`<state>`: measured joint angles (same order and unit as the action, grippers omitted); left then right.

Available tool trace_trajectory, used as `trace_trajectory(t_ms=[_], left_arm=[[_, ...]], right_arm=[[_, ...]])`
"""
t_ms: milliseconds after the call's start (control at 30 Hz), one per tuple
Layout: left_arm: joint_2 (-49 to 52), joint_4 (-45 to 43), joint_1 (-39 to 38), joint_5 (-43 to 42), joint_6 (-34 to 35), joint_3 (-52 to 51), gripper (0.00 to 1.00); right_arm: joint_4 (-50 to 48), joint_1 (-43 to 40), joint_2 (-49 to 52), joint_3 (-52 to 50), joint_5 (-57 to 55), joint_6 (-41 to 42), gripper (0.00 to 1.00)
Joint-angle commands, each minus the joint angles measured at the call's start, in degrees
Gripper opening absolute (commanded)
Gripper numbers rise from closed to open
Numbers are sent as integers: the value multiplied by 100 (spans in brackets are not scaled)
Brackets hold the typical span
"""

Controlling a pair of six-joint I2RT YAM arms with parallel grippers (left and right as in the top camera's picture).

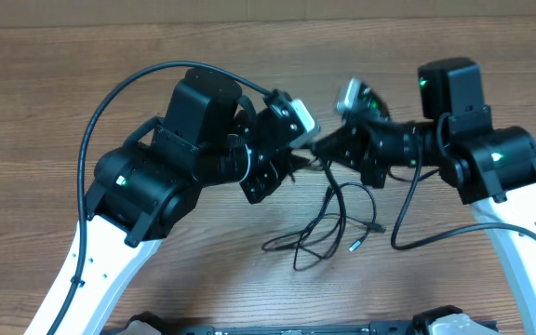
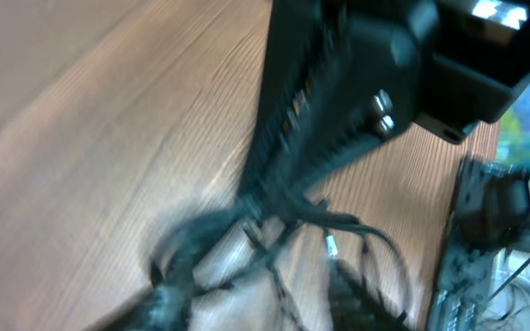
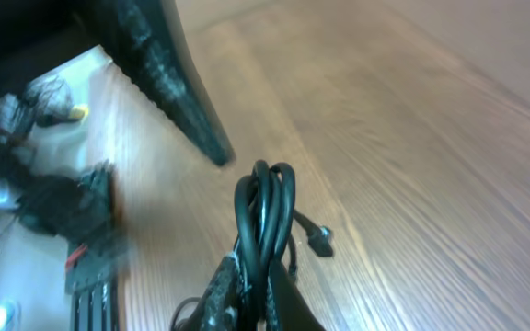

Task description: Untangle cables

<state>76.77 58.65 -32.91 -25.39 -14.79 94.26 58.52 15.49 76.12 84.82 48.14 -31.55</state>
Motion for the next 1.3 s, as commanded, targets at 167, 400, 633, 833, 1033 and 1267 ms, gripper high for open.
trace_trajectory(t_ms=[167, 400, 633, 833, 1033, 1267], left_arm=[[-103, -20, -9, 953, 3235, 72, 46], [210, -321, -11, 1073, 5086, 72, 73], [413, -717, -9, 1080, 5392, 72, 71], [435, -968, -9, 1078, 5772, 72, 66], [564, -988, -4, 1108, 5768, 72, 47], [601, -1300, -7, 1095, 5770, 72, 49]], right_arm=[[-1410, -511, -61, 76, -339, 4319, 4], [-1860, -505, -61, 76, 621, 4551, 4], [-1849, -505, -61, 76, 623, 4524, 4], [-1851, -505, -61, 76, 636, 4505, 4], [-1862, -505, -63, 76, 1073, 4507, 4], [-1858, -494, -61, 76, 1373, 4529, 4]])
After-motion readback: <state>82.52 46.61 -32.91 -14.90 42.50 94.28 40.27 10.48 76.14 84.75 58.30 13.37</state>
